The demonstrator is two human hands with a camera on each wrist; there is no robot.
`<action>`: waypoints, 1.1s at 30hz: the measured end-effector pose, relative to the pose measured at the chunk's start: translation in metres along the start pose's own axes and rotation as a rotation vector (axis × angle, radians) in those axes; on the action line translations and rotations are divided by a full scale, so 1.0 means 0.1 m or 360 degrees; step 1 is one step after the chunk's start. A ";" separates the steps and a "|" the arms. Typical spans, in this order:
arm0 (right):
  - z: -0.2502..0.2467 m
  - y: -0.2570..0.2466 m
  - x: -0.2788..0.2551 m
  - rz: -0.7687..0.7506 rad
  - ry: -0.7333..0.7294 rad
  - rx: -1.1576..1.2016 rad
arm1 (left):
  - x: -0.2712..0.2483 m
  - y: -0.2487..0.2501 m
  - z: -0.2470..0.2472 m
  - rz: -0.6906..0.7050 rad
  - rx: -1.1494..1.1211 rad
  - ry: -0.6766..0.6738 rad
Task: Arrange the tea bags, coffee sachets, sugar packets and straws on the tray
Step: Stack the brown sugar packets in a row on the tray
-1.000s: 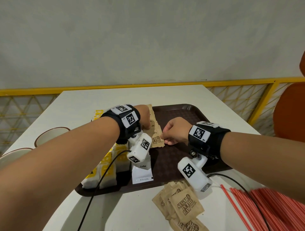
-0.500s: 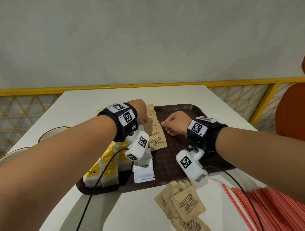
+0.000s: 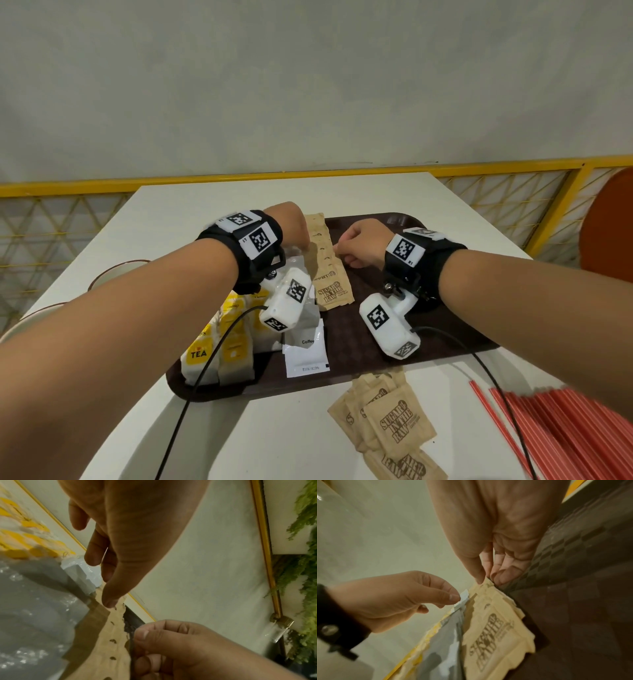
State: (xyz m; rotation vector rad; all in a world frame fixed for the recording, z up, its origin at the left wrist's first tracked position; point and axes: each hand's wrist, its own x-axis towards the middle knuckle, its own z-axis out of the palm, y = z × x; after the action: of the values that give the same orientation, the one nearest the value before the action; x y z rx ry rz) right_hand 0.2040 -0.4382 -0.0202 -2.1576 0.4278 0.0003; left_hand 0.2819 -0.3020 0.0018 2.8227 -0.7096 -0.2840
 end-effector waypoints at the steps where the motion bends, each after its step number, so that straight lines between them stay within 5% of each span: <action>1: -0.04 -0.01 -0.05 -0.0014 -0.0003 -0.0002 | -0.06 0.01 -0.05 0.0058 -0.0093 0.0002; 5: -0.31 -0.14 -0.49 -0.0276 -0.0425 -0.0230 | -0.51 0.08 -0.21 0.0443 -0.0436 -0.0235; 10: -0.41 -0.07 -1.22 -0.0586 -0.1021 -0.1114 | -1.21 0.20 -0.11 0.0775 -0.0459 -0.0659; 19: -0.22 0.42 -1.79 -0.0707 -0.0617 -0.1265 | -1.91 0.18 0.45 0.0941 -0.0139 -0.0664; 22: -0.21 0.47 -1.90 -0.0645 -0.0635 -0.1225 | -2.02 0.21 0.53 0.1021 0.0077 -0.0643; 28: -0.20 0.50 -1.99 -0.0594 -0.0676 -0.1180 | -2.17 0.23 0.65 0.0814 0.0041 -0.0341; 33: -0.09 0.38 -1.99 -0.0655 -0.0845 -0.1154 | -2.19 0.27 0.73 0.0785 0.0141 -0.0411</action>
State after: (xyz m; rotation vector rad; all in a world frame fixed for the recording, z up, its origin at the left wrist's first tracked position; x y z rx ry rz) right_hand 0.0034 -0.4056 -0.0137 -2.7788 -0.3922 0.5592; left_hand 0.0631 -0.2313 -0.0325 2.5970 -1.4676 -0.5406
